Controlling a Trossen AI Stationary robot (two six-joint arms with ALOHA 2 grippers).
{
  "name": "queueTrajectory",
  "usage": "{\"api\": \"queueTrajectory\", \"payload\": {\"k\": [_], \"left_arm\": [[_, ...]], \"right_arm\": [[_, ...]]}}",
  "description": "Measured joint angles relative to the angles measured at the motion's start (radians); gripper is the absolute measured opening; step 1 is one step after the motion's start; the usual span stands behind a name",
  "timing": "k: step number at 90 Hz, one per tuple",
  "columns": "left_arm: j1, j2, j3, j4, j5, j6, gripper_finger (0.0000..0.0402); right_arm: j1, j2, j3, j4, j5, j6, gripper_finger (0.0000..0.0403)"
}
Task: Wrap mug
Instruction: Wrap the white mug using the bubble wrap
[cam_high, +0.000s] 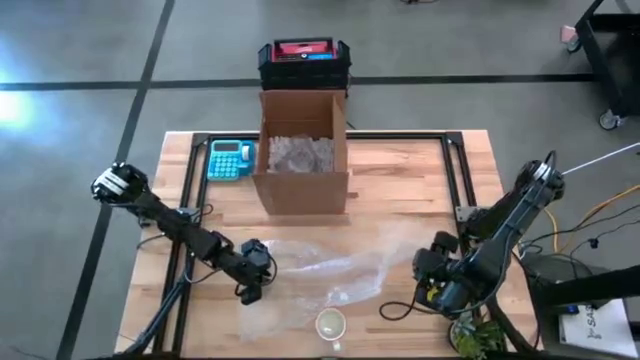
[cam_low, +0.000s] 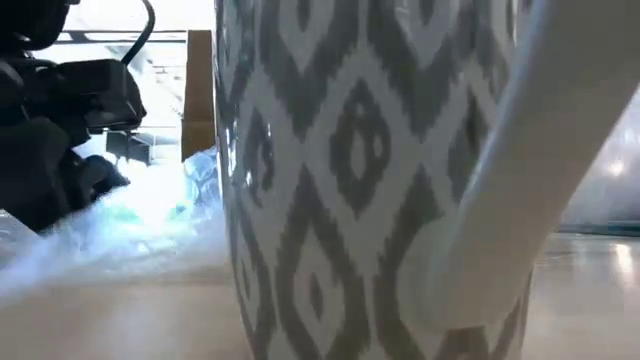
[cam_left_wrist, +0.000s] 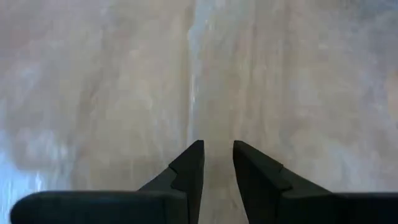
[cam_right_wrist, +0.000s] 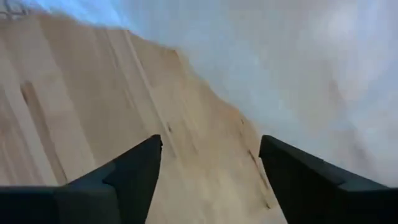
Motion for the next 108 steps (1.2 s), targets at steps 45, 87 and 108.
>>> {"api": "queueTrajectory", "payload": {"k": [45, 87, 108], "left_arm": [[0.038, -0.01, 0.001, 0.006, 0.066, 0.029, 0.0159], [0.051, -0.211, 0.004, -0.02, 0.022, 0.004, 0.0243], [0.044, -0.292, 0.006, 0.183, -0.084, 0.192, 0.0219]], "right_arm": [[-0.005, 0.005, 0.059, 0.181, 0.055, -0.029, 0.0294], [-0.032, 0.045, 0.059, 0.657, 0.24, -0.376, 0.0265], [-0.11, 0.221, 0.061, 1.004, 0.211, -0.685, 0.0264]]}}
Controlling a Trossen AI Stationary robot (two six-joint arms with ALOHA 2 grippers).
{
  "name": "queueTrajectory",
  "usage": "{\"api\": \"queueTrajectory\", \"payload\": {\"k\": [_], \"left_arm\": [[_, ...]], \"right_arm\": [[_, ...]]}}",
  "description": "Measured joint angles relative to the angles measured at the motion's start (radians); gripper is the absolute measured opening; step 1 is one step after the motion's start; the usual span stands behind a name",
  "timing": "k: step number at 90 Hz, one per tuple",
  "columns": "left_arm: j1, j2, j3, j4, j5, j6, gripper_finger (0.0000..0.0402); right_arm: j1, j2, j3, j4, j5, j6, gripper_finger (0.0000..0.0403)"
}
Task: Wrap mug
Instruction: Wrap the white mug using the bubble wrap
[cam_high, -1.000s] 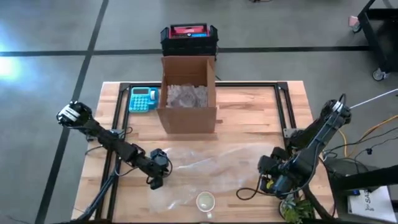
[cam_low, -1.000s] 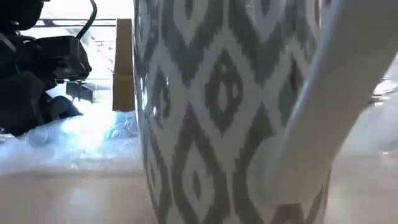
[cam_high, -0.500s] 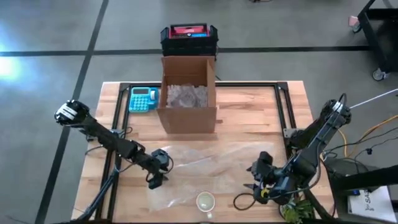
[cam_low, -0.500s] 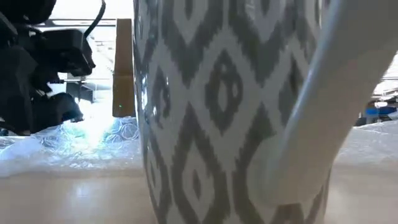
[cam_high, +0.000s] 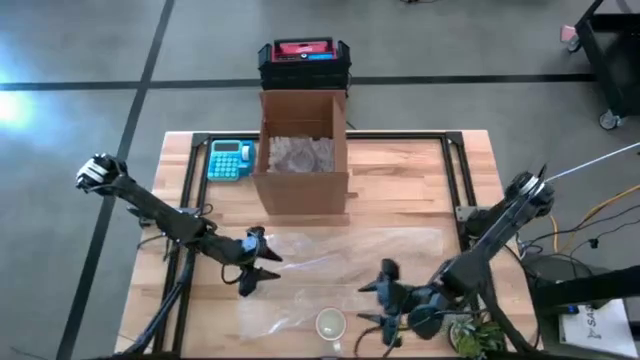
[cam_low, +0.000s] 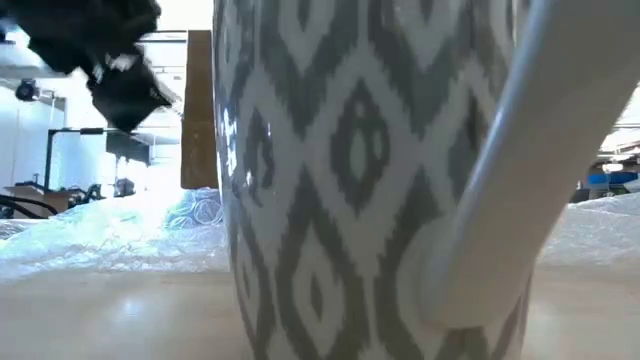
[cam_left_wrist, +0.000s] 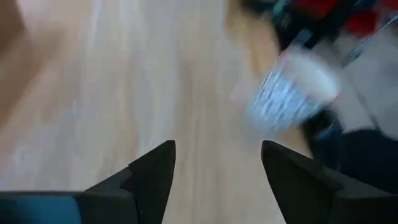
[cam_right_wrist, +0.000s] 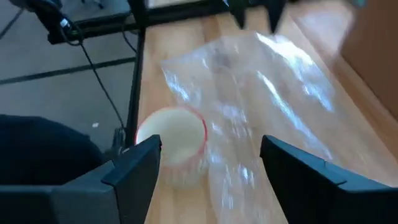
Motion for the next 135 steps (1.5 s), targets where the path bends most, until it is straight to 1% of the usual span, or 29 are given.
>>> {"api": "queueTrajectory", "payload": {"k": [6, 15, 22, 26, 37, 43, 47, 54, 67, 81, 100, 111, 135], "left_arm": [[-0.001, -0.003, 0.0, 0.019, 0.0, 0.026, 0.0213], [-0.001, 0.008, 0.0, 0.013, -0.001, 0.029, 0.0206], [-0.001, 0.025, 0.0, 0.01, -0.001, 0.03, 0.0201], [-0.001, 0.036, 0.0, 0.014, -0.001, 0.03, 0.0197], [-0.001, 0.062, 0.0, 0.016, -0.001, 0.03, 0.0187], [-0.001, 0.075, 0.0, 0.014, -0.001, 0.03, 0.0182], [-0.001, 0.082, 0.0, 0.015, -0.001, 0.029, 0.0178], [-0.001, 0.09, 0.0, 0.013, -0.001, 0.029, 0.0172], [-0.001, 0.091, 0.0, 0.015, -0.001, 0.029, 0.0161], [-0.001, 0.092, 0.0, 0.015, -0.001, 0.029, 0.0151], [-0.001, 0.092, -0.001, 0.017, -0.001, 0.021, 0.0138], [-0.001, 0.092, -0.001, 0.019, -0.001, 0.021, 0.0132], [-0.001, 0.094, -0.001, 0.022, -0.001, 0.021, 0.0117]], "right_arm": [[-0.034, 0.056, 0.026, 0.046, -0.081, -0.065, 0.0267], [-0.081, 0.147, 0.103, 0.052, -0.223, -0.121, 0.0269], [-0.11, 0.211, 0.179, 0.02, -0.282, -0.178, 0.0269], [-0.125, 0.243, 0.23, -0.05, -0.287, -0.191, 0.0267], [-0.169, 0.313, 0.385, -0.328, -0.311, -0.174, 0.0257], [-0.189, 0.348, 0.451, -0.452, -0.355, -0.169, 0.025], [-0.199, 0.375, 0.482, -0.487, -0.398, -0.163, 0.0245], [-0.202, 0.418, 0.518, -0.497, -0.473, -0.163, 0.0235], [-0.213, 0.489, 0.581, -0.52, -0.476, -0.169, 0.0218], [-0.233, 0.561, 0.66, -0.636, -0.47, -0.162, 0.0198], [-0.237, 0.593, 0.703, -0.712, -0.479, -0.172, 0.0164], [-0.241, 0.593, 0.693, -0.719, -0.477, -0.169, 0.0133], [-0.247, 0.593, 0.685, -0.733, -0.477, -0.174, 0.0043]]}}
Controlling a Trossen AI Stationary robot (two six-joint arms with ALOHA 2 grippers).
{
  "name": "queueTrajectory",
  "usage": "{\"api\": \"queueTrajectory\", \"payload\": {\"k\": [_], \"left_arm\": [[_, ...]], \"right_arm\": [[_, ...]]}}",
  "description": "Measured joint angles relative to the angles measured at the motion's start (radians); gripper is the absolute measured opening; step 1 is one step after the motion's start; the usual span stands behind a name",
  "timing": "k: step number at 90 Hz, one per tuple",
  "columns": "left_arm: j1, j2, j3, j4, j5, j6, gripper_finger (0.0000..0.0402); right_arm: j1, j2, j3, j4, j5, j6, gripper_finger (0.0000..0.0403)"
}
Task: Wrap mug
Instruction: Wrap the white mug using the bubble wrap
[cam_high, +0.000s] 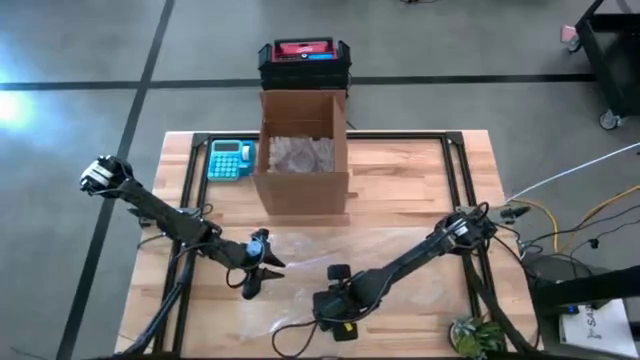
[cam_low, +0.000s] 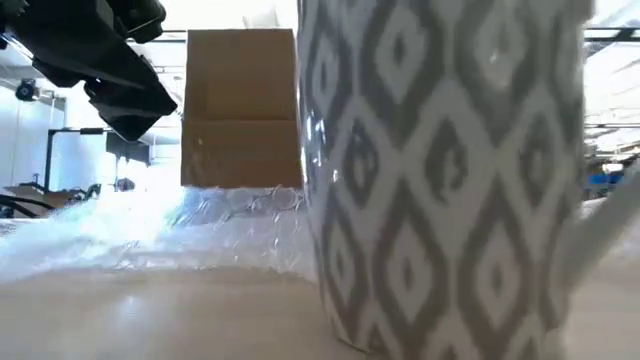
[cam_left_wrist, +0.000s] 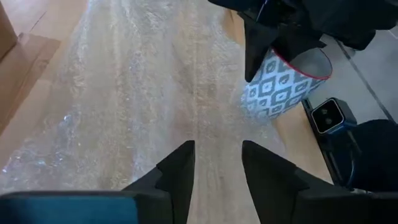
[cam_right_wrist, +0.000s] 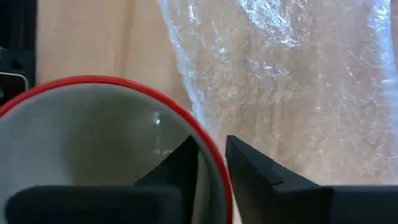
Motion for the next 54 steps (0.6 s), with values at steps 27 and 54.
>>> {"api": "queueTrajectory", "payload": {"k": [27, 54], "left_arm": [[0.0, 0.0, 0.0, 0.0, 0.0, 0.0, 0.0116], [0.0, 0.0, 0.0, 0.0, 0.0, 0.001, 0.0114]], "right_arm": [[-0.002, -0.002, 0.0, -0.008, 0.001, -0.017, 0.001], [-0.002, -0.006, -0.001, -0.009, 0.001, -0.017, 0.0009]]}}
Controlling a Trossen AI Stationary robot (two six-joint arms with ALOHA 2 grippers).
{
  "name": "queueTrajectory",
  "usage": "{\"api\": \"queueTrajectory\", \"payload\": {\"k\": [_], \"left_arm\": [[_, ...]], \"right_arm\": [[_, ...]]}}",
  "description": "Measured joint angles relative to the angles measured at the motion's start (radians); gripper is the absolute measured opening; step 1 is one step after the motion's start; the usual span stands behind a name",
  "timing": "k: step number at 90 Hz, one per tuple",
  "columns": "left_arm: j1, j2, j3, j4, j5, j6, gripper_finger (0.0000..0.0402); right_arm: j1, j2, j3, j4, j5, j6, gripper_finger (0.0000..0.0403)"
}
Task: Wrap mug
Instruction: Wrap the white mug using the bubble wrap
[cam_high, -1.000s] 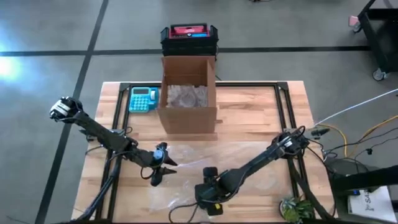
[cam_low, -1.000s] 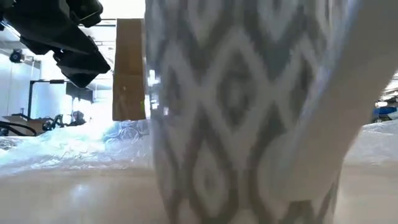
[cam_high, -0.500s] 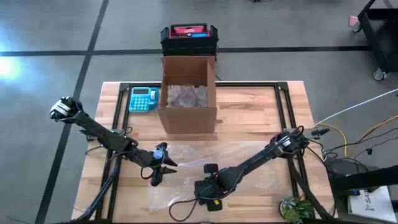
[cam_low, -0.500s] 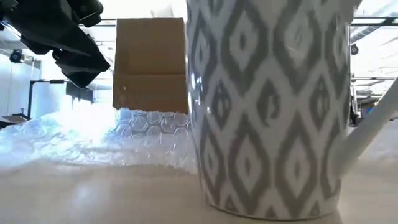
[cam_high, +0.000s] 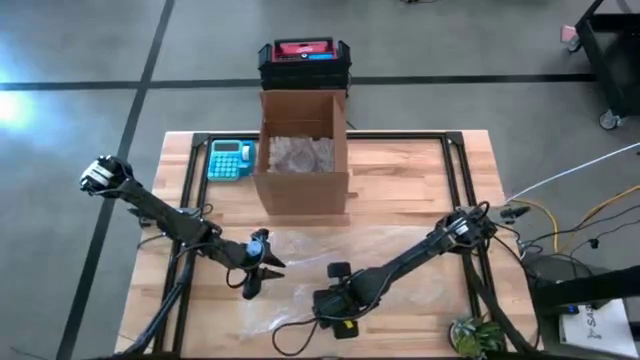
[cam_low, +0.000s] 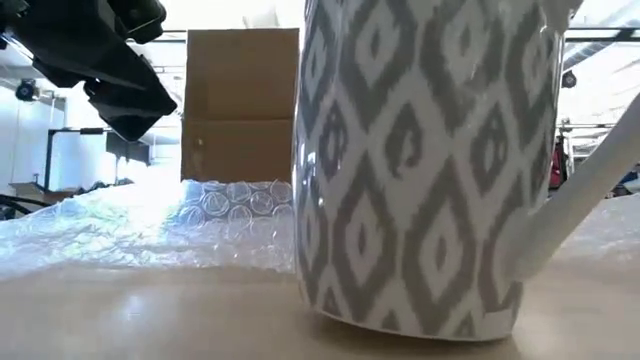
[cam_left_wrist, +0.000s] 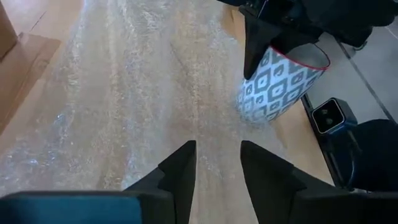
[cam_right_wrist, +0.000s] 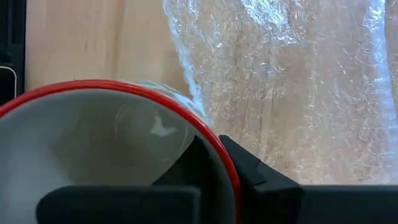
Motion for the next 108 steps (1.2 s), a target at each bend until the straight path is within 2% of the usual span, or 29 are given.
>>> {"api": "queueTrajectory", "payload": {"k": [17, 45, 53, 80, 108], "left_arm": [[0.0, 0.0, 0.0, -0.001, 0.0, 0.008, 0.0114], [0.0, 0.0, 0.0, -0.004, 0.0, 0.008, 0.0113], [0.0, 0.0, 0.0, -0.016, 0.0, 0.007, 0.0113], [0.0, 0.0, 0.0, -0.066, 0.0, -0.017, 0.0113], [0.0, 0.0, 0.0, -0.076, 0.0, -0.019, 0.0113]], "right_arm": [[0.001, -0.013, 0.006, -0.001, -0.001, -0.007, 0.0008], [0.008, -0.031, 0.203, -0.026, 0.0, -0.138, 0.0007], [-0.011, -0.031, 0.222, -0.03, 0.036, -0.171, 0.0007], [-0.135, -0.006, 0.112, -0.078, 0.065, -0.167, 0.0007], [-0.158, -0.011, 0.08, -0.115, 0.049, -0.137, 0.0007]]}}
